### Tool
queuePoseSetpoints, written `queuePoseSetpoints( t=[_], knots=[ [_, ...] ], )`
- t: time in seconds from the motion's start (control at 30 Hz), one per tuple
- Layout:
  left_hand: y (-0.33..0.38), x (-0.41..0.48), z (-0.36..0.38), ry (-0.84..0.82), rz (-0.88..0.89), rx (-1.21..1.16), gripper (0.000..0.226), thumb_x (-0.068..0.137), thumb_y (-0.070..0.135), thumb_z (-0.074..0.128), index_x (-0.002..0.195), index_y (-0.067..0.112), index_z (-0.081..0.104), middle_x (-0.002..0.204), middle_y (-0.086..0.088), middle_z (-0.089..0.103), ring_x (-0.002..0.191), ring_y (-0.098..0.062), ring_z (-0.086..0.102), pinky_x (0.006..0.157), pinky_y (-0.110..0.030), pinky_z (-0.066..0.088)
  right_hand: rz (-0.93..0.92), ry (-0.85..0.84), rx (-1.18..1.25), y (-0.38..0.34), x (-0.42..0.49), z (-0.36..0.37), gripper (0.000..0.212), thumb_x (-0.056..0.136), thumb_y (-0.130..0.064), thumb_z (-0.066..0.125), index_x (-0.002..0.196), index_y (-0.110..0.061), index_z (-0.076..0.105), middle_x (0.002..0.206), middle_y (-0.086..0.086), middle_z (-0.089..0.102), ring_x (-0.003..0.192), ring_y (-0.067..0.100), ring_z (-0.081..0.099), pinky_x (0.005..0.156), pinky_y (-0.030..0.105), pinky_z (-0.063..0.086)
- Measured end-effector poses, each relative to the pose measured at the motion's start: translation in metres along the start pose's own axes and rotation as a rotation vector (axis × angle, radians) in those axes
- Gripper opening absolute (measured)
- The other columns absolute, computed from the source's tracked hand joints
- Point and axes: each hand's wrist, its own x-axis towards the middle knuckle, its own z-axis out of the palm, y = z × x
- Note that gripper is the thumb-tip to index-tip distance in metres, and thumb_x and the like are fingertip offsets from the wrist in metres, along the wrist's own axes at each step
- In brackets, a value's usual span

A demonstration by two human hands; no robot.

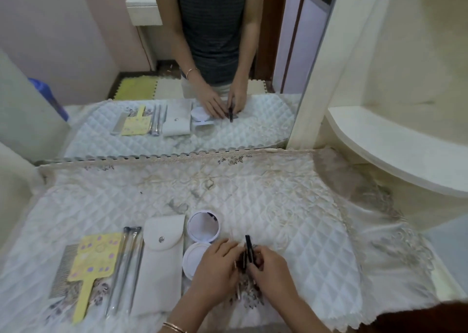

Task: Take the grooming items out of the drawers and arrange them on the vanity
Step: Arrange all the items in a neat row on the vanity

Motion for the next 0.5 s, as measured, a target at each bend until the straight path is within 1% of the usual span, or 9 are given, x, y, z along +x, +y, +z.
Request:
queuePoseSetpoints(
  t=[0.07,0.1,0.17,0.23,0.27,0.33,0.4,0.47,0.5],
  knots=[
    [-0.008,-0.004,-0.004,0.067,-0.038,0.033,0.041,0.063,0.028,0.048,0.099,0.017,0.065,0.097,0.004,0.071,0.102,-0.010,0.046,0.090,-0.025,0.043,0.002,-0.010,0.017,0.000,0.000,0.000,0.026,0.080,-0.021,0.063,0.105,-0.019,0.060,0.065,-0.017,0.047,0.058,0.001,0.046,0.060,0.013,0.039],
    [-0.011,-0.006,-0.007,0.091,-0.057,0.057,0.041,0.063,0.030,0.049,0.097,0.015,0.066,0.097,0.002,0.070,0.102,-0.011,0.046,0.090,-0.025,0.041,-0.006,-0.025,0.021,-0.001,0.000,0.000,0.028,0.080,-0.020,0.062,0.108,-0.019,0.058,0.068,-0.015,0.051,0.061,0.000,0.048,0.060,0.011,0.039],
    [-0.019,-0.013,-0.008,0.080,-0.058,0.116,0.046,0.060,0.035,0.050,0.098,0.013,0.063,0.097,-0.001,0.069,0.102,-0.015,0.050,0.091,-0.028,0.041,-0.031,-0.081,0.000,-0.002,0.002,0.000,0.040,0.082,-0.019,0.060,0.121,-0.020,0.052,0.093,-0.009,0.060,0.081,0.004,0.055,0.073,0.013,0.041],
    [-0.023,-0.017,-0.008,0.009,-0.042,0.165,0.054,0.057,0.040,0.049,0.105,0.017,0.054,0.102,0.002,0.068,0.102,-0.021,0.060,0.087,-0.030,0.052,-0.037,-0.160,-0.060,-0.005,0.003,0.000,0.056,0.085,-0.020,0.058,0.136,-0.024,0.037,0.121,0.000,0.053,0.108,0.013,0.051,0.085,0.015,0.036],
    [-0.023,-0.017,-0.009,-0.025,-0.033,0.171,0.055,0.056,0.042,0.048,0.106,0.021,0.050,0.105,0.005,0.065,0.100,-0.022,0.063,0.084,-0.030,0.055,-0.034,-0.189,-0.080,-0.006,0.004,0.001,0.058,0.086,-0.020,0.057,0.139,-0.026,0.032,0.127,0.001,0.049,0.114,0.014,0.048,0.087,0.015,0.034],
    [-0.020,-0.016,-0.012,-0.055,-0.023,0.196,0.056,0.052,0.049,0.055,0.102,0.028,0.046,0.108,0.014,0.051,0.099,-0.016,0.061,0.078,-0.025,0.056,-0.035,-0.214,-0.091,-0.008,0.005,0.001,0.057,0.088,-0.020,0.056,0.140,-0.027,0.033,0.131,0.002,0.045,0.118,0.014,0.046,0.094,0.017,0.035],
    [-0.021,-0.014,-0.015,-0.099,-0.022,0.234,0.071,0.039,0.061,0.068,0.100,0.033,0.044,0.105,0.017,0.040,0.099,-0.012,0.059,0.075,-0.020,0.054,-0.040,-0.232,-0.106,-0.008,0.006,0.001,0.056,0.088,-0.021,0.057,0.139,-0.026,0.034,0.132,0.001,0.045,0.120,0.014,0.046,0.100,0.020,0.035],
    [-0.026,-0.011,-0.012,-0.107,-0.021,0.260,0.086,0.028,0.068,0.072,0.103,0.036,0.043,0.105,0.019,0.037,0.102,-0.012,0.052,0.076,-0.019,0.053,-0.039,-0.250,-0.115,-0.008,0.007,0.001,0.058,0.087,-0.023,0.058,0.139,-0.026,0.034,0.131,0.001,0.044,0.121,0.014,0.046,0.102,0.022,0.036],
    [-0.028,-0.011,-0.011,-0.101,-0.007,0.281,0.088,0.027,0.069,0.071,0.104,0.038,0.042,0.106,0.019,0.037,0.102,-0.011,0.046,0.079,-0.019,0.052,-0.040,-0.251,-0.113,-0.008,0.008,0.001,0.057,0.087,-0.024,0.058,0.139,-0.027,0.035,0.130,0.000,0.045,0.120,0.014,0.047,0.102,0.022,0.037]
  ],
)
